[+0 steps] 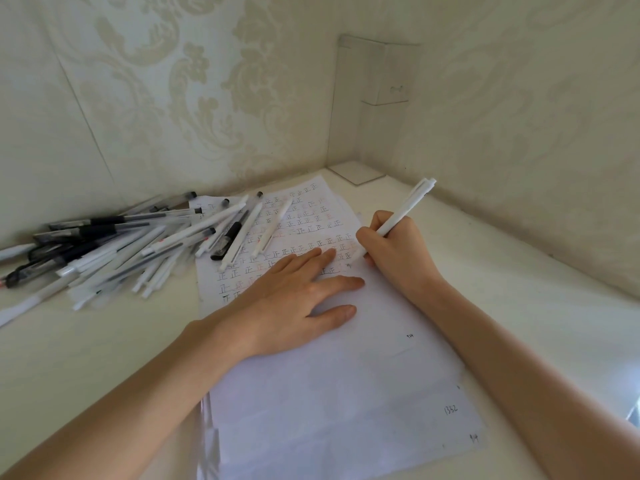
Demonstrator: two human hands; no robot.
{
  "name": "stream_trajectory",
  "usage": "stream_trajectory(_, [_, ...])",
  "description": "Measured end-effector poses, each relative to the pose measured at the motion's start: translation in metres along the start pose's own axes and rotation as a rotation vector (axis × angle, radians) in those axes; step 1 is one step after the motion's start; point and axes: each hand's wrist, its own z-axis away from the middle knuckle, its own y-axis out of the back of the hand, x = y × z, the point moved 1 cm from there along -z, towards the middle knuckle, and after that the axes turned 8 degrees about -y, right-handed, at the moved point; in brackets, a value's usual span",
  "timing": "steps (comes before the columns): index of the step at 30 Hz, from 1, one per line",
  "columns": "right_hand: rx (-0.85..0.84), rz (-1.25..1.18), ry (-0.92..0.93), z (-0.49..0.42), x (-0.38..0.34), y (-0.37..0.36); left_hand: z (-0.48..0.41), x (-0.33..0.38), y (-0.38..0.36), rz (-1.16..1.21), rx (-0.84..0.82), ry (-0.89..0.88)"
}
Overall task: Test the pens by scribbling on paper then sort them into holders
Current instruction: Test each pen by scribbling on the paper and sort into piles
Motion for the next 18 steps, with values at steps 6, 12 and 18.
stream_trajectory(6, [-0.023, 0.009, -0.008, 0.0024, -0.0004, 0.0001, -0.0004, -0.0012, -0.0013, -0.007, 0.011, -0.002])
stream_trajectory(12, [0.035, 0.023, -0.015, 0.0010, -0.0008, 0.0012, 0.0001, -0.0028, -0.0017, 0.002, 0.046, -0.006])
stream_trajectory(18, [0.035, -0.133, -0.006, 0.0023, -0.0029, 0.0073, 0.0031, -0.0044, 0.0051, -0.051, 0.340, -0.019])
